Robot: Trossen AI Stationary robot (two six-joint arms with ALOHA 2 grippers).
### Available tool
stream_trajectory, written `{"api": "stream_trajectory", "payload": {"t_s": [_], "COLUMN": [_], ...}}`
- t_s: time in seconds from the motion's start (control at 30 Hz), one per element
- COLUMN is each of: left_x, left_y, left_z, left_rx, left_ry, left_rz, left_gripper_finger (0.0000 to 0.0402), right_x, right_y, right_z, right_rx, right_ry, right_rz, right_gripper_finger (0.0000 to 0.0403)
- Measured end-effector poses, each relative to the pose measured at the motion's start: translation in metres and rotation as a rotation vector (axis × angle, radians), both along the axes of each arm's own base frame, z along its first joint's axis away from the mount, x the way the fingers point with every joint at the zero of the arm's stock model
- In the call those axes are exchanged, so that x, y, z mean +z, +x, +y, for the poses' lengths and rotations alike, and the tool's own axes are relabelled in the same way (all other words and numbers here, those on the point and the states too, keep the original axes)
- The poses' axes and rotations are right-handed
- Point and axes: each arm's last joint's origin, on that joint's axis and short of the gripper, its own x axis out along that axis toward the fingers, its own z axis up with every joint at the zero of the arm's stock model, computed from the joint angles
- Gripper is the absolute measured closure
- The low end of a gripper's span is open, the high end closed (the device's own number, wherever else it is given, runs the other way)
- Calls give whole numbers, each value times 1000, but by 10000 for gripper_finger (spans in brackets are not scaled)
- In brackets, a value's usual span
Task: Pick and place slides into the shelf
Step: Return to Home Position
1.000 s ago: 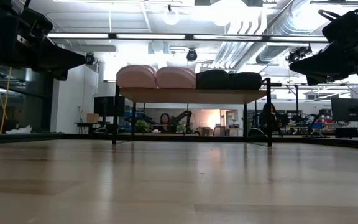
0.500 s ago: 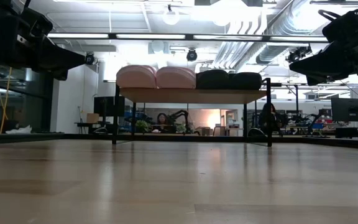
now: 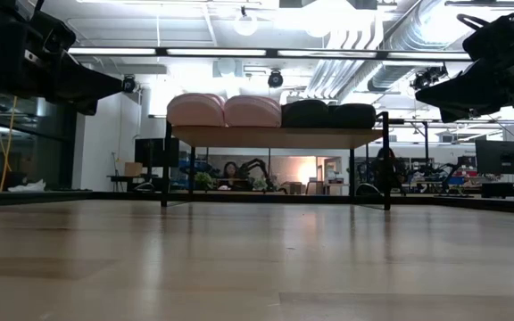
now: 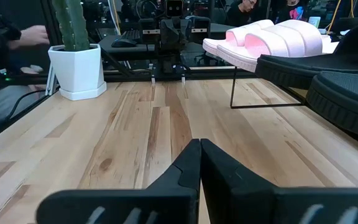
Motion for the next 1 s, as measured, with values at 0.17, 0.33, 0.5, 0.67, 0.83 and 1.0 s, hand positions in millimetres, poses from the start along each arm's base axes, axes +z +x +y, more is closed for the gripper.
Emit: {"api": "stream_trajectory", "payload": {"t_s": [0.17, 0.33, 0.5, 0.67, 0.83, 1.0], "left_x": [0, -1, -3, -3, -3, -3], "left_y": [0, 2, 2, 2, 3, 3], "left_z": [0, -1, -1, -1, -1, -1], "left_rx": [0, -9, -12, -12, -13, -13], "left_ry": [0, -6, -12, -12, -12, -12], "left_rz": [0, 19, 37, 37, 37, 37], "left_gripper_finger": [364, 364, 364, 364, 364, 364], "right_x": [0, 0, 0, 0, 0, 0], "right_y": [0, 0, 0, 0, 0, 0], "right_z": [0, 0, 0, 0, 0, 0], "right_rx": [0, 0, 0, 0, 0, 0], "right_ry": [0, 0, 0, 0, 0, 0], "right_rz": [0, 0, 0, 0, 0, 0], "right_gripper_finger": [402, 402, 402, 402, 402, 402]}}
